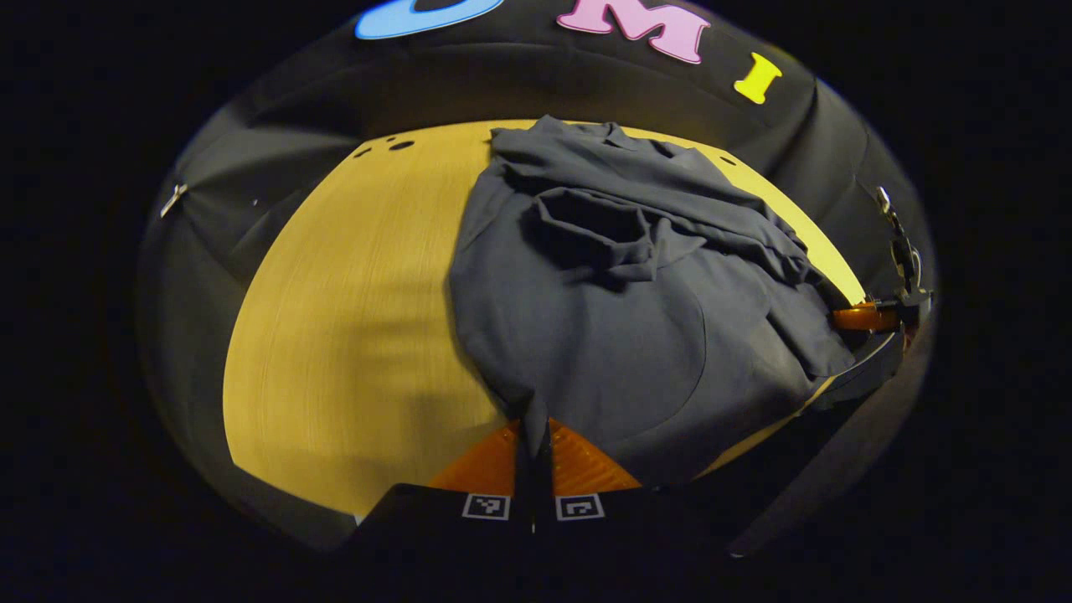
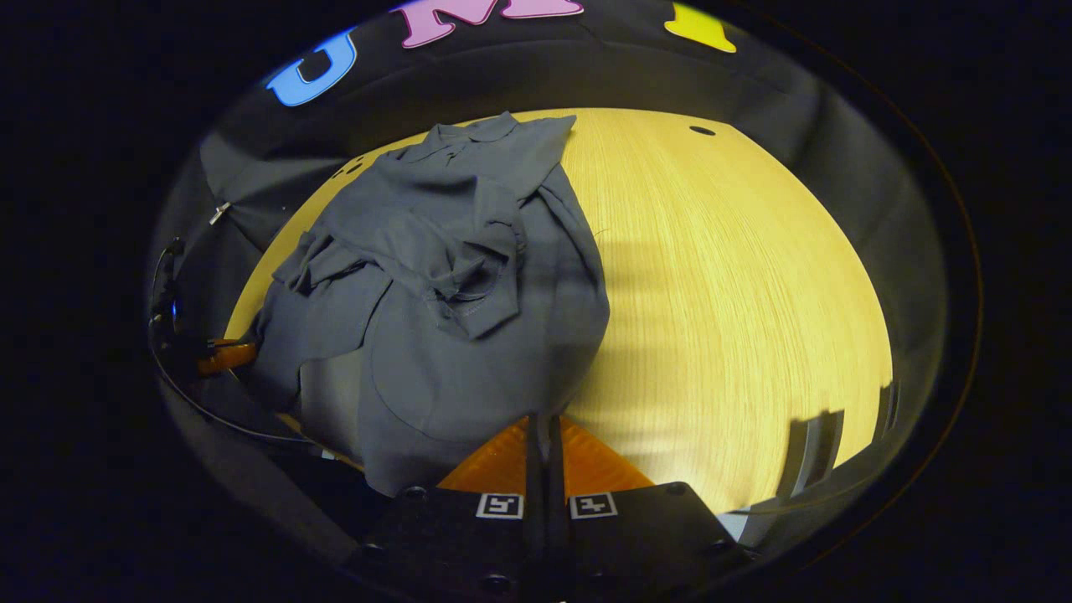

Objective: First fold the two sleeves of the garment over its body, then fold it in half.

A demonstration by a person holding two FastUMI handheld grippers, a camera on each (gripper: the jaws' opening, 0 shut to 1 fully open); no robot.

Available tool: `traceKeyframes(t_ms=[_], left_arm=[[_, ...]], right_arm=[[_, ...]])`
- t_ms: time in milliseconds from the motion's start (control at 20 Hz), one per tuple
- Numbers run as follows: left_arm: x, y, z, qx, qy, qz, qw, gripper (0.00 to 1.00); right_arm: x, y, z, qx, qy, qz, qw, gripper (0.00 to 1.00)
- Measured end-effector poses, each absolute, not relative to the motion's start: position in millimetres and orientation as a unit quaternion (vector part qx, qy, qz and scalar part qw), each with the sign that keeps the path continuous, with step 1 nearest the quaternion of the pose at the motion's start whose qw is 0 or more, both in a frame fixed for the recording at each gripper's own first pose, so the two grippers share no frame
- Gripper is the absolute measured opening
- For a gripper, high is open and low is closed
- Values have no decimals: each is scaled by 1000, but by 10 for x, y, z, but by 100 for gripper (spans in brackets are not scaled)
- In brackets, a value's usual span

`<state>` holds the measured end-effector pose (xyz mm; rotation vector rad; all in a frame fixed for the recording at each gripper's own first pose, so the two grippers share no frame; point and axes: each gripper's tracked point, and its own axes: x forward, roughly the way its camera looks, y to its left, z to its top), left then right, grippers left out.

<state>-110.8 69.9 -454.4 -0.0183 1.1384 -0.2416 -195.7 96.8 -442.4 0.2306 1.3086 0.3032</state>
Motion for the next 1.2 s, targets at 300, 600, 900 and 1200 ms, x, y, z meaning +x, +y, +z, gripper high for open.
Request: traceKeyframes(t_ms=[300, 600, 900, 1200], left_arm=[[-1145, 649, -4021, -38, 500, -106, 859, 6], [-495, 574, -3316, -72, 415, -103, 901, 2], [210, 569, -2798, -87, 347, -92, 929, 5], [868, 617, -2490, -73, 294, -89, 949, 5]], right_arm=[[-1799, 919, -3945, 142, 560, 136, 805, 6], [-1121, 887, -3420, 164, 484, 131, 849, 5], [-406, 874, -2988, 178, 418, 136, 880, 5], [379, 813, -2651, 199, 353, 122, 906, 5]])
